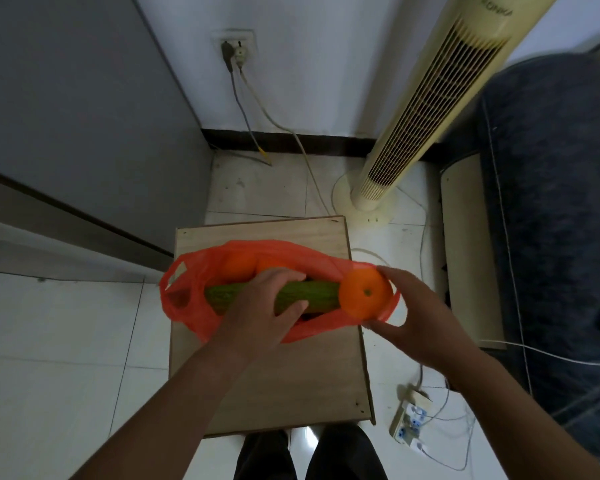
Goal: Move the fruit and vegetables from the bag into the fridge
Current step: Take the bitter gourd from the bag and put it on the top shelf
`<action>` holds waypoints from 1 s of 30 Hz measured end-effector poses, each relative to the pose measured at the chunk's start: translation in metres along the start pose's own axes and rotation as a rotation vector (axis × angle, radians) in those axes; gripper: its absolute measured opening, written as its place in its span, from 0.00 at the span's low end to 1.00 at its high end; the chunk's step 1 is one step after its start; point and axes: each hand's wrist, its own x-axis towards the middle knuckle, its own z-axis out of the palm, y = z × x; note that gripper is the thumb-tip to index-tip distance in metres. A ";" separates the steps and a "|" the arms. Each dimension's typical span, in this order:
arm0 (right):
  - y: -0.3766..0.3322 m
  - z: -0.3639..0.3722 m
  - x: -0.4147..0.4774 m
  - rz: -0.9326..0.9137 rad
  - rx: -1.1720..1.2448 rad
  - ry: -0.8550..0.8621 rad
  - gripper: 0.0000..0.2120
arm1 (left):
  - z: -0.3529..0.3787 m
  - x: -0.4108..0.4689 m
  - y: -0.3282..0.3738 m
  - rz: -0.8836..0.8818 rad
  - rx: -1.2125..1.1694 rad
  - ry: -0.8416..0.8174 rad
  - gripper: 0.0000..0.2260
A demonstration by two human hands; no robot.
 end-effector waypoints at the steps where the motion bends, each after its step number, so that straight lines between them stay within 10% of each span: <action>1: 0.006 0.005 0.000 0.011 0.018 0.011 0.38 | 0.004 0.003 -0.003 0.031 0.053 -0.013 0.15; 17: 0.022 0.017 -0.007 0.151 0.366 0.074 0.36 | 0.041 0.030 -0.013 0.061 0.568 -0.160 0.29; 30: -0.005 0.000 -0.034 0.110 0.462 0.110 0.37 | -0.010 0.011 -0.018 0.047 0.284 0.023 0.26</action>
